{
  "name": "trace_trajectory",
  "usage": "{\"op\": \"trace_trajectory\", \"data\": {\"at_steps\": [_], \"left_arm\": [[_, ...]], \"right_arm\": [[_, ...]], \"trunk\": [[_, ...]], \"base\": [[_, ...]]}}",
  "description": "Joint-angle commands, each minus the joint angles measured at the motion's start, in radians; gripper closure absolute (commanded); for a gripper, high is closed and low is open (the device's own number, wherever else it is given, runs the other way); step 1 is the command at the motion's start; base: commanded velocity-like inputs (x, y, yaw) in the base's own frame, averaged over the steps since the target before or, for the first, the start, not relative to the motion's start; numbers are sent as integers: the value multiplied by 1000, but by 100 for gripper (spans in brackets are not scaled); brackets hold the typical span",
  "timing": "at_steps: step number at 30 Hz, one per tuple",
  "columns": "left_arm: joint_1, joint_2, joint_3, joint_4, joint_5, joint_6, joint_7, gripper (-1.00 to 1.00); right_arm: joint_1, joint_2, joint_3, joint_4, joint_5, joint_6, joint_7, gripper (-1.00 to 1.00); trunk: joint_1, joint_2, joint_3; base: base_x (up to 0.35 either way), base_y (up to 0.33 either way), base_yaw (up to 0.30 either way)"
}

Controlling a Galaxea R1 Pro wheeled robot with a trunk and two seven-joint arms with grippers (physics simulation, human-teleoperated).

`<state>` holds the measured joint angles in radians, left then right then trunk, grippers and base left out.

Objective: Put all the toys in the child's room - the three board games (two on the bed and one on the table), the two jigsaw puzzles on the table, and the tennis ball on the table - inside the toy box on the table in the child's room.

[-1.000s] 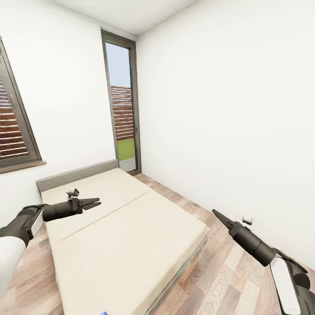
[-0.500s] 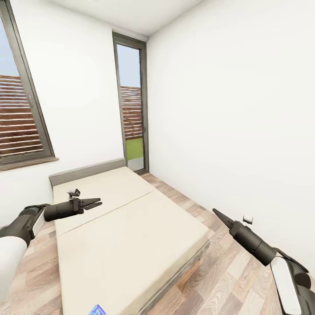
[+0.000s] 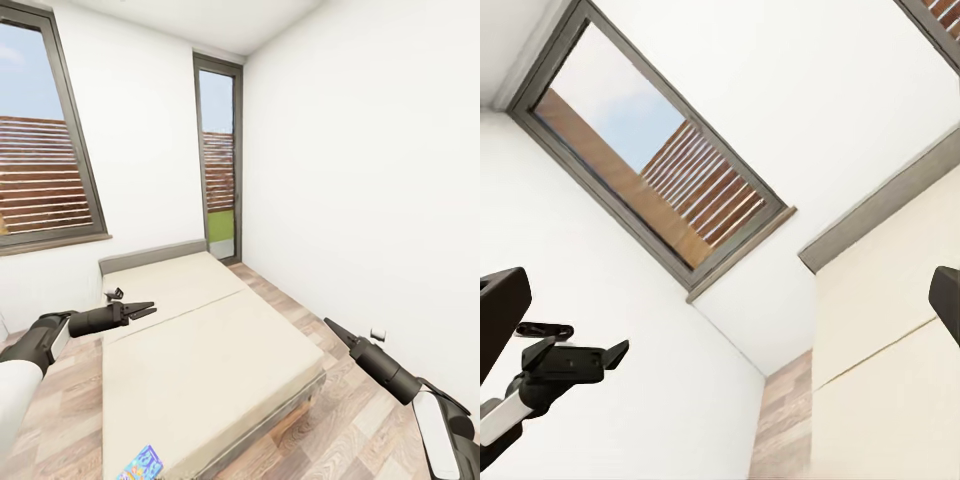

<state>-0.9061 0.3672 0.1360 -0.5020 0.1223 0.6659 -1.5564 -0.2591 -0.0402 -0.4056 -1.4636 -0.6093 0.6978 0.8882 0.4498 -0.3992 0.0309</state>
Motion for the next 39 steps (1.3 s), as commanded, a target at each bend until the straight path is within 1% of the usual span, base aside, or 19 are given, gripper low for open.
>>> {"op": "trace_trajectory", "data": {"at_steps": [1, 9, 39], "left_arm": [[0, 0, 1, 0, -1, 11, -4, -100], [0, -1, 1, 0, -2, 11, -2, -100], [0, -2, 1, 0, -3, 11, -2, -100]], "right_arm": [[0, -1, -1, 0, -4, 6, 1, -100], [0, -1, -1, 0, -4, 6, 0, -100], [0, -1, -1, 0, -4, 5, -2, -100]], "trunk": [[0, -1, 0], [0, -1, 0], [0, -1, 0]], "base": [[-82, -121, 206], [-60, -58, 206], [-7, -1, 207]]}}
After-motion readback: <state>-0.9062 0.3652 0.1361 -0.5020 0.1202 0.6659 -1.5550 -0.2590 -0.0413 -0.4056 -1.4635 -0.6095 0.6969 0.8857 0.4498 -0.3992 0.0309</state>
